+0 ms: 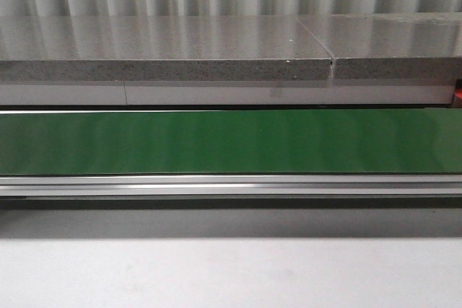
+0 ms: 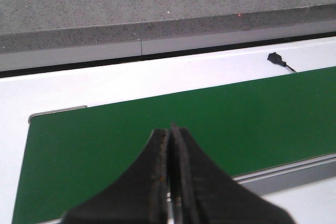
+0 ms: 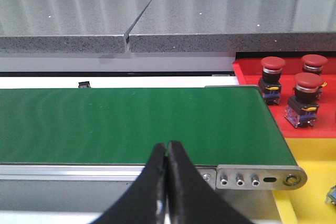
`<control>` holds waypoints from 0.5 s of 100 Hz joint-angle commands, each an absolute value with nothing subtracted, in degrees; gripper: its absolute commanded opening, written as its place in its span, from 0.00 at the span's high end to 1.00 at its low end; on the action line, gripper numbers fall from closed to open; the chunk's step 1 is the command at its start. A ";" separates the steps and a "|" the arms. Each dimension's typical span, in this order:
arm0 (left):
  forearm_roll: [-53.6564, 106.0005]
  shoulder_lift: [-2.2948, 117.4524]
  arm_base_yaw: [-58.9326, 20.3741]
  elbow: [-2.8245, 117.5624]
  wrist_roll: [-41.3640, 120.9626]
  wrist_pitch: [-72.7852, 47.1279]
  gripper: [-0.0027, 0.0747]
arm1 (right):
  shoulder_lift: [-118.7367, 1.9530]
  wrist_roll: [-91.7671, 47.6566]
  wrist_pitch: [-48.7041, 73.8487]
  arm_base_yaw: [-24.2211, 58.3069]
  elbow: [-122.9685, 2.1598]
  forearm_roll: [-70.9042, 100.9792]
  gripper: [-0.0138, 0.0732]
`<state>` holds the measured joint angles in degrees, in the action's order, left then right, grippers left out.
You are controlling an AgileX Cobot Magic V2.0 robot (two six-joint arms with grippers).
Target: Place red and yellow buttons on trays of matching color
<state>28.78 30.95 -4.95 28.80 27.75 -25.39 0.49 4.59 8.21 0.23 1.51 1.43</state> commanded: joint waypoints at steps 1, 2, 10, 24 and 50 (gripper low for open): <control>30.04 31.11 -5.42 30.39 27.39 -21.96 0.99 | 1.52 4.68 3.53 0.32 1.63 0.73 0.92; 30.04 31.11 -5.42 30.39 27.39 -21.96 0.99 | 1.52 4.68 3.53 0.32 1.63 0.73 0.92; 30.04 31.11 -5.42 30.39 27.39 -21.48 0.99 | 1.52 4.68 3.53 0.32 1.63 0.73 0.92; 29.68 30.98 -5.42 30.39 27.39 -17.39 0.99 | 1.52 4.68 3.53 0.32 1.63 0.73 0.92; 19.99 29.05 -5.42 30.01 17.57 -14.18 0.99 | 1.52 4.68 3.53 0.32 1.63 0.73 0.92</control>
